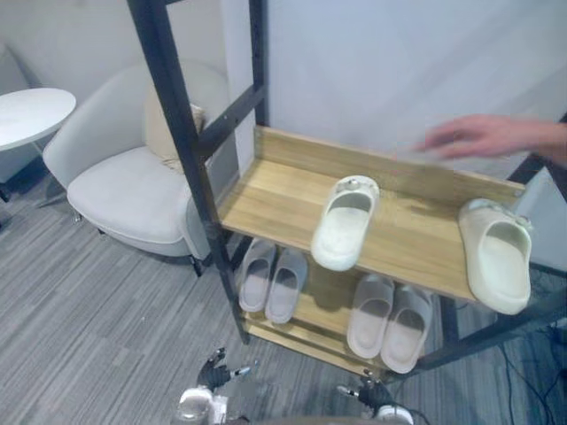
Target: Organize the slippers on the shoe rack
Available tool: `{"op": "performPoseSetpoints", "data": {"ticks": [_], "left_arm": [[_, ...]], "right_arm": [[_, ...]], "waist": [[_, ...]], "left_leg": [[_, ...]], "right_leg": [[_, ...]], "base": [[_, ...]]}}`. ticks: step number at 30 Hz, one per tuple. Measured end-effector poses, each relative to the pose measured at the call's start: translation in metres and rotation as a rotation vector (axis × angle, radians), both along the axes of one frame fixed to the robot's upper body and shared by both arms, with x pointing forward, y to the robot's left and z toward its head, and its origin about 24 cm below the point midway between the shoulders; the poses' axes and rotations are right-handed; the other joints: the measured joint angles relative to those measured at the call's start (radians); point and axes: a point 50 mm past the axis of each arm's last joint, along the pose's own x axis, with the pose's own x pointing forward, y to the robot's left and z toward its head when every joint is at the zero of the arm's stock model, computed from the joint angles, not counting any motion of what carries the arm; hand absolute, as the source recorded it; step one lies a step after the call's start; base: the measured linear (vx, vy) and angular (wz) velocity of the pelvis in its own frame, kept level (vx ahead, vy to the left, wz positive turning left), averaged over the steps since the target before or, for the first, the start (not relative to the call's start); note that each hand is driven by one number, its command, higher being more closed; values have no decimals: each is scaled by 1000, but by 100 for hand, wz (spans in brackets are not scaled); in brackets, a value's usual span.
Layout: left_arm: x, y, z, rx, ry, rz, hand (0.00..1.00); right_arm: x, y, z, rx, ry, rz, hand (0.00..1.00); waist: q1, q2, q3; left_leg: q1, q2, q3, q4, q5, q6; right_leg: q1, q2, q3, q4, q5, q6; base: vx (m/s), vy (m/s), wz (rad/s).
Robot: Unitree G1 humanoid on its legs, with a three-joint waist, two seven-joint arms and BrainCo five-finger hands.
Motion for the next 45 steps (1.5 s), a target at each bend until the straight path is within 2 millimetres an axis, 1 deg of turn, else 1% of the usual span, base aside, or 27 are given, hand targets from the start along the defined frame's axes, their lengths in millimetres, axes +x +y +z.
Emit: {"op": "performPoseSetpoints", "data": {"ticks": [2, 3, 4, 9, 16, 19, 21, 27, 30, 33, 35, 39, 41, 42, 45], "left_arm": [[-2, 0, -1, 0, 7, 32, 0], [-3, 2, -2, 9, 13, 48, 0], [-6, 2, -4, 12, 28, 80, 0], [-10, 5, -6, 21, 41, 128, 0], [-12, 5, -8, 24, 55, 133, 0], [-13, 3, -9, 21, 60, 132, 0], [-14, 2, -9, 22, 64, 125, 0], [-13, 1, -9, 28, 62, 102, 0], [-7, -3, -8, 37, 52, 47, 0], [0, -10, -5, 48, 29, -49, 0], [9, -24, 0, 29, -17, -134, 0], [36, -77, 24, -90, -180, -358, 0], [46, -100, 40, -150, -264, -445, 0], [52, -115, 53, -190, -330, -500, 0], [61, -144, 85, -305, -463, -611, 0]], "right_arm": [[1, -1, -1, -1, 5, 0, 0], [1, -1, -1, -3, 6, -1, 0], [2, -1, 0, -3, 2, -1, 0], [1, -2, -1, -8, 3, -13, 0], [0, -6, -1, -23, 12, -44, 0], [-1, -7, -2, -25, 21, -46, 0], [-1, -8, -2, -30, 22, -48, 0], [-1, -8, -2, -32, 23, -50, 0], [-1, -8, -2, -33, 23, -50, 0], [-1, -8, -2, -34, 23, -50, 0], [-1, -8, -2, -35, 23, -50, 0], [0, -8, -2, -36, 20, -44, 0], [0, -8, -2, -36, 20, -42, 0], [0, -8, -2, -36, 19, -43, 0], [0, -10, -2, -40, 16, -42, 0]], "waist": [[0, 3, 1], [0, 9, 4], [-2, 9, 3], [-2, 14, 5], [-3, 16, 3], [-1, 23, 1], [0, 28, -1], [-2, 27, -3], [-3, 28, -2], [-4, 27, -4], [-6, 26, -5], [-12, 28, -7], [-17, 30, -17], [-18, 32, -19], [-18, 43, -29]], "left_leg": [[7, 3, 13, -7, 0, 0], [8, 4, 20, -9, 0, 0], [9, 4, 26, -11, 0, 1], [9, 5, 44, -14, -2, 2], [16, 5, 49, -17, -2, 2], [24, 7, 69, -21, -4, 4], [24, 7, 85, -21, -6, 6], [25, 7, 109, -18, -11, 7], [24, 8, 123, -6, -21, 8], [24, 10, 127, -4, -25, 7], [24, 9, 127, -4, -26, 8], [22, 10, 128, -2, -32, 8], [5, 10, 127, 11, -39, 8], [-1, 10, 127, 24, -44, 10], [-4, 9, 124, 28, -45, 10]], "right_leg": [[-1, 1, 12, 0, 1, 1], [-2, 1, 18, 0, 2, 2], [-6, 1, 26, 0, 2, 2], [-16, 1, 39, 0, 3, 4], [-18, 1, 47, 0, 4, 5], [-25, 2, 65, 0, 9, 5], [-36, 2, 81, 0, 14, 5], [-43, 3, 109, 0, 19, 6], [-46, 5, 122, 0, 21, 6], [-52, 7, 131, 0, 21, 6], [-56, 7, 132, 0, 21, 6], [-61, 8, 137, 0, 21, 6], [-71, 8, 136, 0, 21, 6], [-71, 9, 136, 0, 21, 5], [-70, 9, 133, 0, 21, 5]], "base": [[-32, 10, -19], [-52, 8, -22], [-51, 9, -15], [-14, 7, -11], [-1, 1, -1], [-23, 9, -18], [-31, 14, -27], [-42, 3, -13], [-22, -2, -13], [-10, -3, -8], [0, 0, 0], [3, -5, -3], [0, 0, 0], [0, 0, 0], [-1, -3, 1]]}}
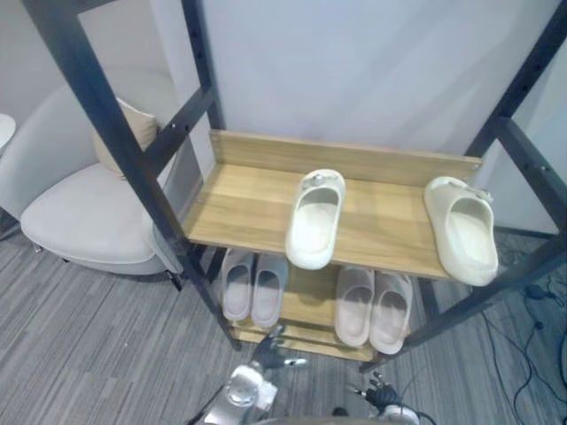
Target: Organize the slippers on the shoe rack
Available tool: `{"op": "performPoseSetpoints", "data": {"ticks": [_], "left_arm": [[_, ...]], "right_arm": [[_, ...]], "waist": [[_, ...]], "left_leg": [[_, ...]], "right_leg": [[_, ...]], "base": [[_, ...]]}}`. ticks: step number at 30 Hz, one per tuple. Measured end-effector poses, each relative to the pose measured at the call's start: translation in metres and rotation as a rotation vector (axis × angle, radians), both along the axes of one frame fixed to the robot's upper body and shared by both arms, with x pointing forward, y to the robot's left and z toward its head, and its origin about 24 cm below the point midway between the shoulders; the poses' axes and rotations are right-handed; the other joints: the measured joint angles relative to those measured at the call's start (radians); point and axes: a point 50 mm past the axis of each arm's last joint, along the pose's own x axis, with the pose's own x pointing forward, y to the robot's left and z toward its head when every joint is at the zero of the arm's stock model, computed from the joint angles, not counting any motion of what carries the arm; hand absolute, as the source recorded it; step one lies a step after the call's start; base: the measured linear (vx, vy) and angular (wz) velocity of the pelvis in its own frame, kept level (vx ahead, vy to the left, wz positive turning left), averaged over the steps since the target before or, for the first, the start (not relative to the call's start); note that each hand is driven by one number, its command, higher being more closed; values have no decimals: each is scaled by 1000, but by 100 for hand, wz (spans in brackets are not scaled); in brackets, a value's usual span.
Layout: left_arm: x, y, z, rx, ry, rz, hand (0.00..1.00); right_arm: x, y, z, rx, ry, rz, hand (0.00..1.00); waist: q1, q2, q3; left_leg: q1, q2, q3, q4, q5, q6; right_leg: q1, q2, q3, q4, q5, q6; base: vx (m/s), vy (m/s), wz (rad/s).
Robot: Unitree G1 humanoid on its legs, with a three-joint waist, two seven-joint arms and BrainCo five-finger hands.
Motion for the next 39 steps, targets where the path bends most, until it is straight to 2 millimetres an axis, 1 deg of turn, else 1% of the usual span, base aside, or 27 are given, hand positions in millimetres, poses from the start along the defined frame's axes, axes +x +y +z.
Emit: {"op": "performPoseSetpoints", "data": {"ticks": [1, 2, 5, 6, 7, 10, 15, 20, 23, 29, 34, 35, 39], "left_arm": [[5, -15, 21, -75, -68, -53, 0], [6, -18, 26, -97, -83, -62, 0], [9, -32, 54, -229, -157, -98, 0], [10, -35, 61, -261, -173, -105, 0], [11, -37, 66, -283, -185, -109, 0], [12, -41, 84, -348, -229, -131, 0], [14, -46, 121, -470, -340, -138, 0], [17, -48, 159, -561, -476, -151, 0], [21, -46, 172, -596, -527, -127, 0], [35, -37, 188, -624, -590, -19, 0], [57, -20, 209, -599, -714, 75, 0], [62, -14, 213, -572, -753, 108, 0], [80, 2, 212, -472, -803, 209, 0]], "right_arm": [[-1, -2, 0, -7, 3, 5, 0], [-1, -3, 0, -9, 4, 7, 0], [-3, -5, 0, -22, 13, 37, 0], [-4, -6, 0, -23, 18, 37, 0], [-4, -6, 0, -25, 19, 37, 0], [-6, -5, -1, -25, 26, 41, 0], [-6, -3, -2, -29, 36, 65, 0], [-7, -2, -2, -29, 43, 66, 0], [-8, -1, -3, -29, 50, 65, 0], [-8, -1, -3, -30, 52, 65, 0], [-8, -1, -3, -31, 52, 64, 0], [-9, -1, -3, -30, 53, 64, 0], [-8, 0, -3, -25, 53, 63, 0]], "waist": [[0, 8, -6], [0, 11, -8], [0, 25, -30], [1, 26, -35], [1, 29, -38], [1, 24, -44], [5, 17, -50], [7, 14, -59], [10, 12, -60], [11, 12, -60], [11, 9, -61], [12, 11, -65], [11, 6, -62]], "left_leg": [[0, 0, 0, 0, 0, 0], [0, 0, -1, 0, 0, 0], [2, 1, 0, 1, 0, 0], [4, 1, 0, 1, 0, 0], [10, 2, 0, 1, 0, 0], [21, 3, 4, 0, 0, 0], [17, 3, 6, 4, 0, 0], [-3, 3, 4, 24, -2, -2], [-5, 2, 3, 30, -3, -1], [-8, 3, 3, 36, -4, -1], [-26, 2, 7, 37, -5, -2], [-30, 3, 11, 38, -5, -3], [-28, 4, 23, 38, -8, -3]], "right_leg": [[1, 0, -1, 0, 0, -1], [1, 0, -1, 0, 0, -1], [3, 0, -1, 0, 1, -3], [5, 0, -2, 0, 2, -4], [11, 0, -2, 0, 2, -5], [28, 1, -4, 0, 1, -8], [22, 1, 10, 0, -1, -12], [-1, 0, 16, 25, 1, -6], [-1, -1, 16, 29, 0, -6], [-2, -1, 18, 31, -1, -7], [-22, -1, 23, 34, -3, -8], [-34, 0, 29, 38, -1, -5], [-37, 1, 37, 39, 0, -5]], "base": [[0, 0, 0], [-35, -19, 1], [-34, -18, -1], [-35, -16, 1], [-64, -20, 1], [-69, -19, 0], [-62, -18, -5], [-8, -2, 0], [-22, -6, 1], [-24, -7, 0], [-11, -3, -2], [4, 0, -10], [18, 5, -7]]}}
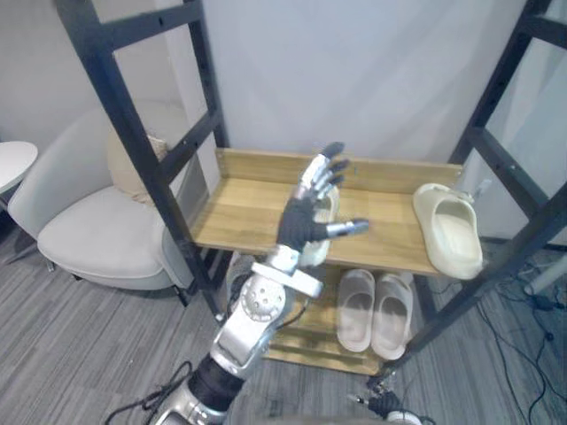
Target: Organize the slippers on the shoe rack
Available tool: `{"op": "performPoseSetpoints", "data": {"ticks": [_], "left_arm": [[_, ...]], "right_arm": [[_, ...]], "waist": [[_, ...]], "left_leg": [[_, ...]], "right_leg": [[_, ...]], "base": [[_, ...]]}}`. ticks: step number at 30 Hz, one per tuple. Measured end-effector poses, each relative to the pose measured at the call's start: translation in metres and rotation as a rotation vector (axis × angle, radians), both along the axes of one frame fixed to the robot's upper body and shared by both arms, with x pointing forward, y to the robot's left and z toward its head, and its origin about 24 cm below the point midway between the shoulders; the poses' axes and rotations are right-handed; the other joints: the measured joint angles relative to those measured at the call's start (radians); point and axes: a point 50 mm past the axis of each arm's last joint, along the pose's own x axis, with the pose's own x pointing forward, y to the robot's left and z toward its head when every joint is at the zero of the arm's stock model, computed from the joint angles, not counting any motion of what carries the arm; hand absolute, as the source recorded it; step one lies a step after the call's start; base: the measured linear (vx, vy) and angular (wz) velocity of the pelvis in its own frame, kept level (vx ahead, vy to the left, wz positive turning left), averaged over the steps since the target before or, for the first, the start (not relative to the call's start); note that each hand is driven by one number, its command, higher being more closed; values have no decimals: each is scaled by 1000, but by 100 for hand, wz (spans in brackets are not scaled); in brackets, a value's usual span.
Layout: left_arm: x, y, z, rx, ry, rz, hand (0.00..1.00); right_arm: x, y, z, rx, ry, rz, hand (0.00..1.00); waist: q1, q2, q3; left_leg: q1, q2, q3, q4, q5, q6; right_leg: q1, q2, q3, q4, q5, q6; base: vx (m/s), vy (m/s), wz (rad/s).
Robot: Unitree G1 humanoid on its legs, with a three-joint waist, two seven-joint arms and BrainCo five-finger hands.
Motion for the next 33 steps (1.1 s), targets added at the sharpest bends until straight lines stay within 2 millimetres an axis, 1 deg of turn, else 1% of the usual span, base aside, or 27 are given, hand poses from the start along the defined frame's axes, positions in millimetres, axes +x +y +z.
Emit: {"op": "performPoseSetpoints", "data": {"ticks": [4, 5, 8, 10, 12, 14, 16, 20, 23, 24, 25, 28, 33], "left_arm": [[8, 16, 0, 20, -4, 107, 0], [26, 30, -4, 82, 17, 227, 0], [27, 32, -4, 119, 10, 260, 0], [32, 38, -11, 147, 31, 291, 0], [42, 52, -30, 184, 122, 370, 0], [46, 63, -41, 223, 174, 418, 0], [48, 69, -47, 255, 194, 441, 0], [49, 72, -47, 250, 199, 458, 0], [50, 75, -52, 280, 214, 474, 0], [51, 77, -54, 291, 221, 486, 0], [54, 86, -56, 307, 236, 524, 0], [56, 92, -54, 318, 229, 544, 0], [62, 94, -53, 330, 241, 561, 0]], "right_arm": [[0, 0, 0, 6, -2, -1, 0], [-1, 0, 2, 20, -20, -39, 0], [-1, 1, 3, 22, -30, -40, 0], [-2, 1, 4, 23, -36, -38, 0], [0, 3, 5, 17, -43, -15, 0], [1, 4, 6, 18, -54, -10, 0], [1, 5, 7, 20, -60, -13, 0], [2, 5, 7, 22, -64, -13, 0], [1, 6, 9, 27, -75, -21, 0], [1, 6, 9, 28, -75, -22, 0], [2, 6, 9, 28, -78, -23, 0], [2, 7, 9, 32, -79, -25, 0], [2, 7, 9, 35, -79, -32, 0]], "waist": [[0, -3, 0], [-1, -7, 3], [-2, -8, 3], [-4, -9, 2], [-8, -10, 3], [-11, -10, 4], [-13, -12, 4], [-17, -12, 4], [-18, -16, 5], [-19, -17, 5], [-24, -25, 10], [-25, -34, 13], [-25, -36, 14]], "left_leg": [[-10, 0, 6, 0, -4, 2], [-14, 0, 15, -2, -4, 2], [-12, 1, 22, -2, -7, 3], [-10, 2, 31, -4, -8, 3], [-11, 7, 48, -7, -9, 2], [-12, 11, 56, -10, -9, 1], [0, 17, 63, -21, -9, 0], [5, 17, 66, -29, -10, -1], [7, 17, 71, -38, -9, -1], [7, 17, 74, -40, -9, -1], [7, 17, 78, -42, -9, -1], [7, 16, 79, -42, -10, 0], [7, 14, 83, -42, -10, 0]], "right_leg": [[-13, 0, 5, 0, 0, 0], [-31, 1, 16, 1, 0, 0], [-32, 2, 23, 1, 0, 0], [-30, 5, 24, -11, 6, -4], [-31, 10, 33, -34, 24, -12], [-34, 15, 39, -40, 29, -13], [-34, 22, 46, -40, 28, -14], [-34, 22, 47, -43, 28, -14], [-41, 22, 49, -47, 28, -13], [-43, 22, 51, -47, 28, -13], [-47, 22, 52, -47, 29, -13], [-48, 21, 52, -48, 30, -12], [-50, 20, 55, -48, 32, -9]], "base": [[28, 8, -6], [35, 2, -14], [10, 1, -10], [-3, -1, -11], [-12, -12, -19], [-15, -22, -13], [4, -27, -13], [10, -11, -5], [8, -5, -6], [21, -13, -10], [13, -12, -7], [3, -5, -2], [-11, -6, -2]]}}
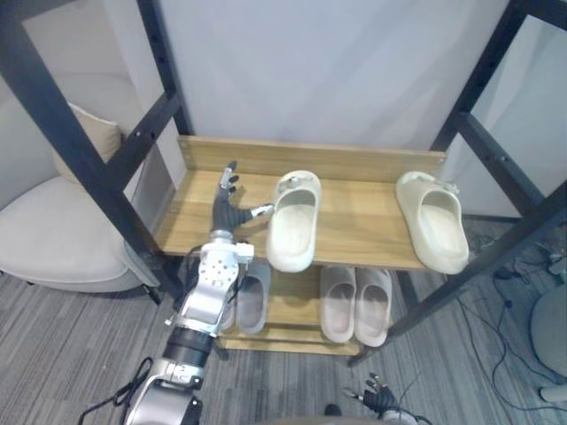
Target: Organize the slippers on the shoe rack
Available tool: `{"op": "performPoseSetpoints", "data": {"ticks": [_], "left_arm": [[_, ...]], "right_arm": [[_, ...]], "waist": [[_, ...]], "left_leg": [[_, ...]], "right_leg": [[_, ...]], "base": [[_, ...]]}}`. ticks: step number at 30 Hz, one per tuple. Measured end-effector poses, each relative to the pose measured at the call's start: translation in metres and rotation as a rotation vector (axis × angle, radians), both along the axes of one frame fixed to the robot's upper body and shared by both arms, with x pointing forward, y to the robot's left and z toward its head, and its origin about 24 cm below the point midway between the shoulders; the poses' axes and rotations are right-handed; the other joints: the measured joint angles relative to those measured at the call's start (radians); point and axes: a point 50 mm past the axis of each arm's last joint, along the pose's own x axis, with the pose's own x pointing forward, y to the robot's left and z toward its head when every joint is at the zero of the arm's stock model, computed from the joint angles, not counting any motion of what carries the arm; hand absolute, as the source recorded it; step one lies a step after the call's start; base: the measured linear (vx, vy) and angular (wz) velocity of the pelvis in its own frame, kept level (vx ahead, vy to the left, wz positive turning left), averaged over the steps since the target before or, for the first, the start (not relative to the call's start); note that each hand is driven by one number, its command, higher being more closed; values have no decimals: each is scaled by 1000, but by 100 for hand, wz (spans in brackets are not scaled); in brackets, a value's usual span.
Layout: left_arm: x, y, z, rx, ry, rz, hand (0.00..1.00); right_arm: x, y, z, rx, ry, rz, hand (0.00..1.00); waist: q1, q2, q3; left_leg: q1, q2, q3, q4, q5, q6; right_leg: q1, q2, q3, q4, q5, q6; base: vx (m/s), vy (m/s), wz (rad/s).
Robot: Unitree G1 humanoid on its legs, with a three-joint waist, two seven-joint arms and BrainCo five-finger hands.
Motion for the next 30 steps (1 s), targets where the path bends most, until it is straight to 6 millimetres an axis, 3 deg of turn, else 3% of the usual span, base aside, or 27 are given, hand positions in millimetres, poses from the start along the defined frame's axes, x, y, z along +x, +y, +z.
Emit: {"op": "performPoseSetpoints", "data": {"ticks": [14, 17, 30], "left_arm": [[16, 6, 18, 55, -39, 16, 0], [25, 5, 20, 79, -26, 20, 0], [35, -1, 24, 221, -11, 8, 0]], "right_arm": [[4, 3, 2, 11, -24, -16, 0], [4, 2, 3, 9, -33, -20, 0], [8, 2, 5, 10, -47, -20, 0]], "waist": [[-34, 1, 2], [-37, 4, 6], [-40, 13, 28]], "left_leg": [[-4, -1, 21, -2, 0, 0], [-3, -1, 24, -1, 0, 0], [-2, 0, 33, -2, 0, 0]], "right_leg": [[-17, 2, 21, 0, 6, -1], [-18, 2, 24, 0, 8, -2], [-22, 3, 32, 0, 8, -3]], "base": [[-13, -12, -4], [-26, -23, -4], [-2, -2, 0]]}}
